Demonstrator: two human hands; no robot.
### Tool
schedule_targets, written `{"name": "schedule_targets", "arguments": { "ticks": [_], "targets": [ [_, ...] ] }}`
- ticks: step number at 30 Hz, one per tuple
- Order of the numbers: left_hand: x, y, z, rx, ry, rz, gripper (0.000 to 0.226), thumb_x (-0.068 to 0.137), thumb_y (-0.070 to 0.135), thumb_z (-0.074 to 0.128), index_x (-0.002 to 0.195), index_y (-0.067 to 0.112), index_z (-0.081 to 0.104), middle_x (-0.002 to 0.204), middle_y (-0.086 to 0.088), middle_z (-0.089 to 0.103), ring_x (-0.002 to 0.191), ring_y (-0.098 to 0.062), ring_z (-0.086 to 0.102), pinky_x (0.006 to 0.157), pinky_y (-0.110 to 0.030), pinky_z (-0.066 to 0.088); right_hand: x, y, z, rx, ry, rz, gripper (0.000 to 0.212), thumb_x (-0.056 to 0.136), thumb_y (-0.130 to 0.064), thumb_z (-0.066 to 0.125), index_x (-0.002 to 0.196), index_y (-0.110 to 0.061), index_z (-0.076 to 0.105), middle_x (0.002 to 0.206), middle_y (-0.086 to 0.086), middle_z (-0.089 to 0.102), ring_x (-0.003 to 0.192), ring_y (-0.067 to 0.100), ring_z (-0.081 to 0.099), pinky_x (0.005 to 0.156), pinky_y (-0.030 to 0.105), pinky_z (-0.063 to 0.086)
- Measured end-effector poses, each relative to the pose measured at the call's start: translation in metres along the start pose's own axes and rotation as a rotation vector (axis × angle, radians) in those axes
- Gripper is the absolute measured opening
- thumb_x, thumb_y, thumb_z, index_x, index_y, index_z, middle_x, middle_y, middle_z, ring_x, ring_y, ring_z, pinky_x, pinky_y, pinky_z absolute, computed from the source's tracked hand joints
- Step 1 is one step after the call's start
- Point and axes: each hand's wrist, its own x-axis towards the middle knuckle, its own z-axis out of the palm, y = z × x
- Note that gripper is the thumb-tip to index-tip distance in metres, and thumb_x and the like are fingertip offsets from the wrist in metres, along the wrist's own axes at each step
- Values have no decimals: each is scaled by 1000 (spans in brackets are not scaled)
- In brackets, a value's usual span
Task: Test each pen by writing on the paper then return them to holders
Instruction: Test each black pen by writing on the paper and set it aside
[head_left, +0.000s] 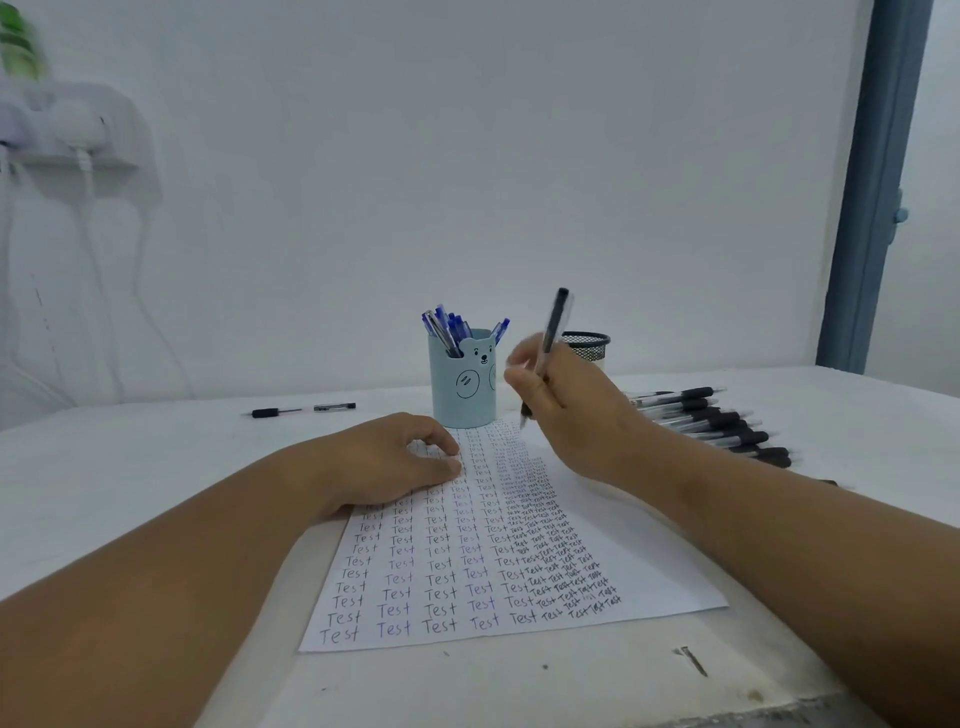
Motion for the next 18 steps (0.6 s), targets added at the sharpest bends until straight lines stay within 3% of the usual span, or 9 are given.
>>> {"name": "schedule_targets", "arguments": {
  "ticks": [1, 3, 5, 7, 11, 13, 15, 18],
  "targets": [
    [0, 0, 0, 0, -1, -2, 25, 93, 47, 65, 116, 37, 64, 100, 29, 44, 91, 7, 46, 68, -10, 31, 0, 0, 0, 39, -1, 20, 8, 106, -27, 45, 114, -26, 45, 75, -1, 57, 69, 11, 59, 64, 21, 48],
    [0, 1, 0, -6, -5, -10, 24, 93, 46, 65, 116, 38, 64, 101, 29, 43, 91, 7, 45, 68, -11, 31, 0, 1, 0, 82, 21, 21, 30, 105, -20, 49, 128, -30, 33, 79, 10, 58, 71, 23, 62, 64, 23, 50],
    [0, 1, -1, -7, -7, -17, 23, 93, 47, 65, 115, 39, 64, 101, 30, 42, 92, 6, 45, 69, -13, 32, 0, -2, -2, 99, 44, -11, 39, 104, -13, 50, 134, -27, 30, 84, 20, 61, 69, 26, 61, 61, 23, 49],
    [-1, 1, 0, -10, -6, -21, 23, 93, 47, 65, 114, 39, 64, 101, 30, 42, 91, 7, 45, 68, -12, 32, 0, 0, -3, 95, 32, -48, 35, 104, -7, 44, 128, -30, 33, 86, 21, 62, 68, 22, 57, 60, 29, 49],
    [-1, 0, 0, -9, -11, -17, 24, 93, 47, 65, 115, 39, 64, 102, 29, 43, 91, 6, 46, 69, -11, 32, -1, 4, -3, 9, 39, -73, 30, 103, -9, 35, 109, -35, 48, 78, 12, 59, 73, 39, 57, 69, 52, 51],
    [-1, 0, 0, -11, -16, -17, 23, 93, 47, 65, 115, 39, 64, 102, 30, 43, 93, 5, 47, 72, -14, 34, 1, 6, -4, -18, 48, -77, 26, 104, -10, 37, 112, -32, 48, 73, 4, 55, 63, 28, 54, 61, 44, 50],
    [-1, 0, -1, -5, -10, -16, 23, 93, 46, 65, 114, 39, 65, 102, 30, 43, 100, 1, 48, 83, -20, 36, 2, 7, -4, -31, 37, -84, 19, 106, -16, 42, 120, -28, 42, 74, -6, 52, 55, 8, 46, 52, 23, 41],
    [-1, 0, -2, 0, -12, -17, 23, 92, 47, 66, 114, 39, 65, 105, 25, 45, 109, -6, 47, 83, -19, 36, 1, 8, -4, -82, 4, -85, 12, 105, -23, 49, 115, -29, 44, 79, -5, 53, 60, 4, 45, 56, 16, 37]
  ]
}}
